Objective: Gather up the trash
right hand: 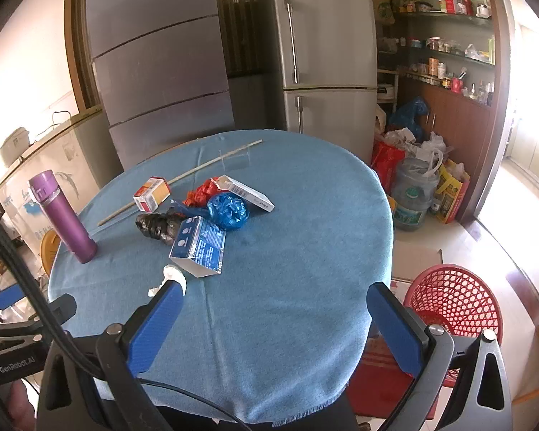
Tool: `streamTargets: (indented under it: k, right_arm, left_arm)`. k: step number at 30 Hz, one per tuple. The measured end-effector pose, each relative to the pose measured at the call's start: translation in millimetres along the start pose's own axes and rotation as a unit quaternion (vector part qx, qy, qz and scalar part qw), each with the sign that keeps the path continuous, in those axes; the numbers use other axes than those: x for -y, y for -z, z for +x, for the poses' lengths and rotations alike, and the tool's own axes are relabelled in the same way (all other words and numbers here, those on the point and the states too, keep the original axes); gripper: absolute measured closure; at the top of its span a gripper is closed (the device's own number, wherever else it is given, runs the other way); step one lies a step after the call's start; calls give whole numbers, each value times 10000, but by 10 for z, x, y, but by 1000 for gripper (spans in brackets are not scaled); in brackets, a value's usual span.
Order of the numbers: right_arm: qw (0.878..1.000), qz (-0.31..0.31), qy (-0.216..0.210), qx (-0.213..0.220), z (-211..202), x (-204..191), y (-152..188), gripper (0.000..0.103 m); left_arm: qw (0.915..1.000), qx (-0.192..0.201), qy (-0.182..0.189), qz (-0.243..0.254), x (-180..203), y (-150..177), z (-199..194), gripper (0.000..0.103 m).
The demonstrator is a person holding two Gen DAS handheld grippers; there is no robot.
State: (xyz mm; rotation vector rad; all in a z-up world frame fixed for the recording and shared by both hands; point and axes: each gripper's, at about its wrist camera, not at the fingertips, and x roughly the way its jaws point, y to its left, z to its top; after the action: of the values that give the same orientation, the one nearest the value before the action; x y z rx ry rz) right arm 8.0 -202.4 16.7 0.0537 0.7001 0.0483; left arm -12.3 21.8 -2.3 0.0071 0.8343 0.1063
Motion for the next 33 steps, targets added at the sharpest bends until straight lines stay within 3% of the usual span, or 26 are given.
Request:
streamTargets:
  k: [33]
  right_arm:
    - [10000,29,-8,-37,55,6,18,0]
  left_arm:
    - [9999,-71,126,-9,9,0,51,0]
